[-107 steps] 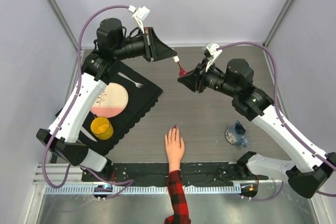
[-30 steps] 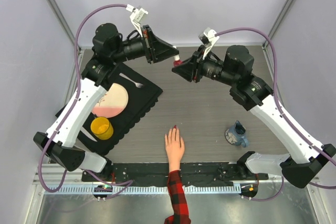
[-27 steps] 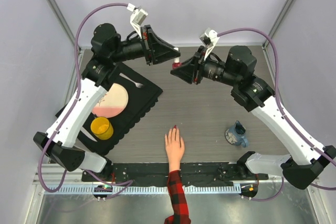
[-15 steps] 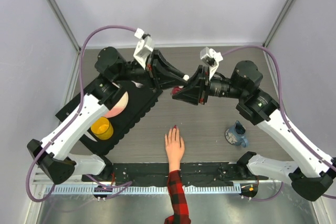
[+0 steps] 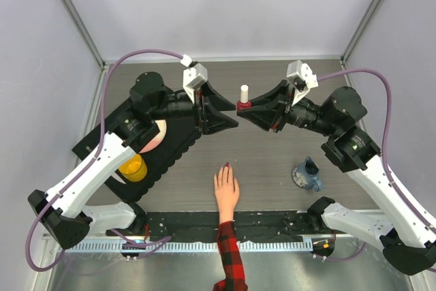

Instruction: Paint the nails

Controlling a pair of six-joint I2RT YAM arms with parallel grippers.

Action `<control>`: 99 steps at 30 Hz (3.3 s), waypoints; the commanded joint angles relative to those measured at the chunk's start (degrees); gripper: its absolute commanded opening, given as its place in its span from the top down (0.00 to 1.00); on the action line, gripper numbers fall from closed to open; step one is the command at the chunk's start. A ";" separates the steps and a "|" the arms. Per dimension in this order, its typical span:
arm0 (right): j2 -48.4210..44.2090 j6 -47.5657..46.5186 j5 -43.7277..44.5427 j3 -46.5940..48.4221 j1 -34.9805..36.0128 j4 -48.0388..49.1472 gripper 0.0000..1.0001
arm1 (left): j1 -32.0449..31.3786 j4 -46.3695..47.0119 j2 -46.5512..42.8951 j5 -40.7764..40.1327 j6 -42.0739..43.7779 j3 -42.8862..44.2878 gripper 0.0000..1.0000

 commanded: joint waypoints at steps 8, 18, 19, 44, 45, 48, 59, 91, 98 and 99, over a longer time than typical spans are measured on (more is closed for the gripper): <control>-3.15 -3.19 5.00 1.19 -0.11 1.32 0.99 | -0.11 -1.17 -6.61 -10.69 -5.84 1.26 0.35; -1.22 0.07 18.62 3.11 -0.11 -4.39 0.99 | -10.97 1.21 -4.96 -36.77 -3.14 5.99 0.42; -1.13 -0.11 20.11 3.38 -0.19 -5.52 0.99 | -12.75 0.42 -3.82 -40.28 -1.55 7.14 0.42; -3.16 -1.08 21.62 6.55 -0.02 -9.40 0.99 | -25.77 -11.37 12.54 -65.63 3.03 26.84 0.50; -3.07 -1.16 21.62 6.55 -0.02 -9.75 0.99 | -25.86 -11.19 12.89 -65.37 2.95 26.84 0.50; -2.72 -1.52 21.01 6.99 -0.02 -9.75 0.99 | -25.77 -9.09 13.33 -63.01 3.29 25.88 0.49; -4.38 -1.43 8.39 5.15 -0.02 -6.77 0.99 | -23.07 -6.81 11.14 -44.85 4.88 21.33 0.98; 0.09 -2.39 8.87 10.15 -0.02 -14.05 0.99 | -13.65 -3.28 -2.60 -36.36 -4.26 12.24 0.38; 1.24 -4.42 16.70 13.05 -0.02 -17.05 0.99 | -16.01 -3.55 3.91 -41.89 -2.69 17.69 0.44; 1.15 -4.42 16.79 13.05 -0.02 -17.14 0.99 | -17.06 -3.63 4.36 -43.64 -1.98 18.39 0.44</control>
